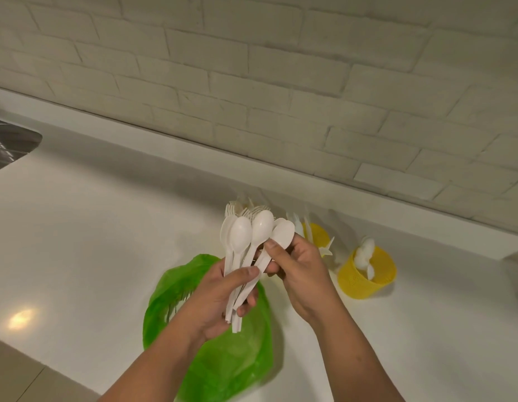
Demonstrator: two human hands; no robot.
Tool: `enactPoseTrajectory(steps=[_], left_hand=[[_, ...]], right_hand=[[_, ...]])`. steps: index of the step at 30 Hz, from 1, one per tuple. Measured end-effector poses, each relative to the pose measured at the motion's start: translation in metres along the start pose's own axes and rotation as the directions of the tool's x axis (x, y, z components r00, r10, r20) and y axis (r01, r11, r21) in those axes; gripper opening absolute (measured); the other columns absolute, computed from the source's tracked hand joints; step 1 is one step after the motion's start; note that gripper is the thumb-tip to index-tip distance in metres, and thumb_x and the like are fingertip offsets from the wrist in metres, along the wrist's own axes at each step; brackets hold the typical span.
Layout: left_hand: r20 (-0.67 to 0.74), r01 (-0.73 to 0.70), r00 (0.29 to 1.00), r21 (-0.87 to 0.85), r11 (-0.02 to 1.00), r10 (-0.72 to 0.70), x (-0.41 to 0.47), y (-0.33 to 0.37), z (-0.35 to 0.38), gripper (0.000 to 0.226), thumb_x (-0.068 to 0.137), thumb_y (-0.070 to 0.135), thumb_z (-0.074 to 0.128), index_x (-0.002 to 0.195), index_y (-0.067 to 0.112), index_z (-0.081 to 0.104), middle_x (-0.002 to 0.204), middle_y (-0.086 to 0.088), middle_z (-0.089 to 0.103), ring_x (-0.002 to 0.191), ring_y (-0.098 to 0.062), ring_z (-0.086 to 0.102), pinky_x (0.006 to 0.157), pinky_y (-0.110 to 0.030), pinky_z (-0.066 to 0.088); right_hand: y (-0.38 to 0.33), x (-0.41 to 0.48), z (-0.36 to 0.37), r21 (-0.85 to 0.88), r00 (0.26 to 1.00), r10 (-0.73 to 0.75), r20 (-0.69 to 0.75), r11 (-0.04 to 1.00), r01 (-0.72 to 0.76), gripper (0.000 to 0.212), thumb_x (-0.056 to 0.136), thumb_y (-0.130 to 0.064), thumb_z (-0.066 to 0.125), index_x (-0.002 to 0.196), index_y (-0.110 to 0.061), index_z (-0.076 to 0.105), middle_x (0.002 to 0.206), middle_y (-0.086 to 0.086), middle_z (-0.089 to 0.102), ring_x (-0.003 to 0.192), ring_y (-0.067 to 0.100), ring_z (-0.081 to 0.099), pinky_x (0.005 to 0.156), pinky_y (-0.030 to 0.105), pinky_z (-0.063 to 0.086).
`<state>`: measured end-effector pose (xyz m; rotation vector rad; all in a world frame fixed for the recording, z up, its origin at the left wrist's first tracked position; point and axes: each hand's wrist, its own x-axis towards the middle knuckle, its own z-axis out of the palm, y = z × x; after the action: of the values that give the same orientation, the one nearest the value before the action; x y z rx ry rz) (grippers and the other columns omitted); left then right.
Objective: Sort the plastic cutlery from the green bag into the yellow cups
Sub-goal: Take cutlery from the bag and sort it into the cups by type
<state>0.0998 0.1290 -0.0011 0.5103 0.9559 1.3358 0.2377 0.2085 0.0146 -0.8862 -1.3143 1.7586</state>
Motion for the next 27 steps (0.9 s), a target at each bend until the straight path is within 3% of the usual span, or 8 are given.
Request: enactPoseTrajectory(steps=[5, 8, 11, 13, 17, 19, 23, 27], left_hand=[[0.035, 0.014, 0.999, 0.111, 0.994, -0.018, -0.002, 0.003, 0.005, 0.033, 0.082, 0.015, 0.073, 0.108, 0.003, 0.058, 0.064, -0.006, 0.063, 0.043, -0.014, 0.052, 0.035, -0.021, 0.037], [-0.01, -0.022, 1.0, 0.166, 0.986, 0.024, -0.001, 0.004, 0.006, 0.044, 0.076, 0.027, 0.081, 0.11, 0.007, 0.062, 0.076, -0.008, 0.07, 0.051, -0.019, 0.062, 0.039, -0.023, 0.041], [-0.087, -0.095, 0.989, 0.27, 0.958, 0.123, -0.001, 0.004, 0.005, 0.042, 0.078, 0.027, 0.085, 0.111, 0.01, 0.065, 0.082, -0.01, 0.072, 0.058, -0.025, 0.067, 0.044, -0.026, 0.046], [-0.117, -0.152, 0.97, 0.389, 0.908, 0.213, -0.001, 0.004, 0.005, 0.034, 0.084, 0.017, 0.083, 0.112, 0.012, 0.065, 0.085, -0.006, 0.075, 0.06, -0.024, 0.069, 0.048, -0.029, 0.048], [-0.063, -0.26, 0.938, 0.527, 0.809, 0.342, -0.002, -0.002, 0.002, 0.035, 0.086, 0.014, 0.08, 0.119, 0.02, 0.069, 0.104, 0.0, 0.079, 0.092, -0.019, 0.075, 0.077, -0.036, 0.06], [-0.051, -0.276, 0.932, 0.546, 0.791, 0.36, -0.003, -0.003, 0.002, 0.035, 0.084, 0.016, 0.082, 0.116, 0.02, 0.071, 0.104, -0.002, 0.079, 0.098, -0.022, 0.075, 0.084, -0.039, 0.061], [-0.048, -0.272, 0.939, 0.499, 0.823, 0.34, -0.005, -0.002, 0.008, 0.031, 0.079, 0.016, 0.083, 0.108, 0.015, 0.072, 0.084, -0.01, 0.075, 0.069, -0.026, 0.069, 0.058, -0.044, 0.061], [-0.019, -0.254, 0.953, 0.488, 0.835, 0.301, -0.006, -0.004, 0.01, 0.041, 0.077, 0.024, 0.086, 0.115, 0.023, 0.071, 0.087, -0.004, 0.076, 0.074, -0.022, 0.071, 0.06, -0.036, 0.061]], right_hand=[[0.002, -0.002, 0.003, 0.035, 0.999, 0.019, 0.033, 0.999, -0.021, 0.038, 0.084, -0.032, 0.079, 0.108, -0.006, 0.069, 0.089, 0.016, 0.072, 0.081, 0.024, 0.064, 0.075, 0.039, 0.05], [0.004, -0.003, 0.006, 0.063, 1.0, -0.011, -0.025, 0.998, 0.012, 0.041, 0.088, -0.038, 0.077, 0.109, -0.003, 0.067, 0.099, 0.033, 0.068, 0.088, 0.038, 0.063, 0.078, 0.049, 0.05], [0.006, -0.006, 0.005, 0.183, 0.997, -0.032, -0.072, 0.982, 0.045, 0.016, 0.097, -0.027, 0.066, 0.102, -0.012, 0.065, 0.089, 0.021, 0.062, 0.089, 0.039, 0.062, 0.079, 0.049, 0.051], [0.007, -0.009, 0.007, 0.252, 0.992, -0.046, -0.115, 0.965, 0.074, 0.006, 0.098, -0.023, 0.064, 0.101, -0.02, 0.068, 0.093, 0.013, 0.063, 0.095, 0.035, 0.063, 0.09, 0.054, 0.051], [0.009, -0.015, 0.01, 0.298, 0.993, -0.059, -0.106, 0.951, 0.088, 0.041, 0.092, -0.028, 0.067, 0.13, -0.017, 0.056, 0.114, 0.007, 0.07, 0.116, 0.028, 0.066, 0.105, 0.05, 0.05], [0.009, -0.018, 0.009, 0.312, 0.996, -0.08, -0.046, 0.946, 0.091, 0.051, 0.084, -0.038, 0.081, 0.126, -0.018, 0.06, 0.114, 0.012, 0.069, 0.115, 0.034, 0.066, 0.1, 0.049, 0.053], [0.006, -0.021, 0.007, 0.358, 0.998, -0.039, 0.048, 0.933, 0.019, 0.05, 0.068, -0.038, 0.094, 0.107, -0.018, 0.07, 0.107, 0.024, 0.067, 0.1, 0.043, 0.068, 0.074, 0.048, 0.06], [0.006, -0.019, 0.002, 0.259, 0.997, -0.062, 0.039, 0.965, 0.05, 0.047, 0.066, -0.033, 0.096, 0.1, -0.01, 0.072, 0.096, 0.028, 0.069, 0.087, 0.046, 0.07, 0.065, 0.049, 0.06]])
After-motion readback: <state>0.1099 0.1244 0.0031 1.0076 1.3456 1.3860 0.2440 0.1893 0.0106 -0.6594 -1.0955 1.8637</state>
